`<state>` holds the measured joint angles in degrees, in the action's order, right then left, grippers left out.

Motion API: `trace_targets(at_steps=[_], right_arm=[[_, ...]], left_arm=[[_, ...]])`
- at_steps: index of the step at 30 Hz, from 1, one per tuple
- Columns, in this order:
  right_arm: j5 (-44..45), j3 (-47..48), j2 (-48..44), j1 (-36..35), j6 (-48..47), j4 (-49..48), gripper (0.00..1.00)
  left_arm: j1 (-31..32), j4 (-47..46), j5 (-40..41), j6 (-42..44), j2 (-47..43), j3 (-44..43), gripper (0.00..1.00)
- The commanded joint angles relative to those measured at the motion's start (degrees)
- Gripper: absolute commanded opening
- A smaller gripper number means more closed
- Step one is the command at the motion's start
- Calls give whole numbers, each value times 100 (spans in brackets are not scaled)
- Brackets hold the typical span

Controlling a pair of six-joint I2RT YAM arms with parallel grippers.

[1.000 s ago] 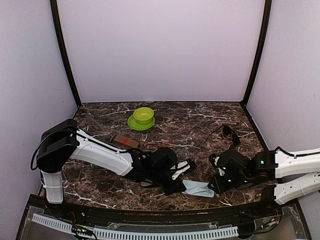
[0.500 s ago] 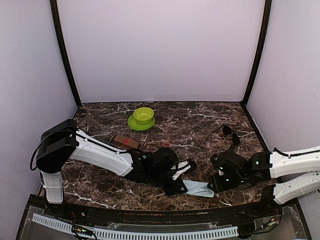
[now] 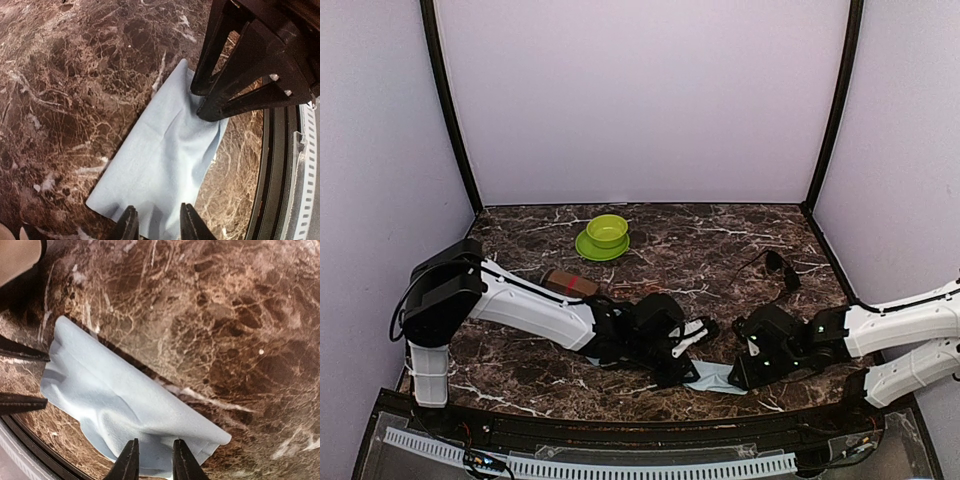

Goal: Organize the sunglasses
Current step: Smooth out the folded cleaning cloth at the corner of the board.

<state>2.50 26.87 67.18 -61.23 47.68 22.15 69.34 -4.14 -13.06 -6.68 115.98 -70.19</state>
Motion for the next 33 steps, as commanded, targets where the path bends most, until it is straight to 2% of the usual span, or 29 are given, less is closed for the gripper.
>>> trace_targets(at_steps=[1, 19, 26, 33], right_arm=[[-259, -118, -110, -73, 9, -177, 24], [-232, -144, -263, -552, 282, 317, 22], [-160, -131, -526, -556, 299, 445, 26], [-200, -152, -312, -603, 270, 416, 26]], left_arm=[[27, 211, -91, 129, -19, -57, 30], [241, 755, -9, 454, -27, -57, 27], [248, 792, 89, 494, -108, -21, 28], [255, 828, 257, 586, -111, 14, 17]])
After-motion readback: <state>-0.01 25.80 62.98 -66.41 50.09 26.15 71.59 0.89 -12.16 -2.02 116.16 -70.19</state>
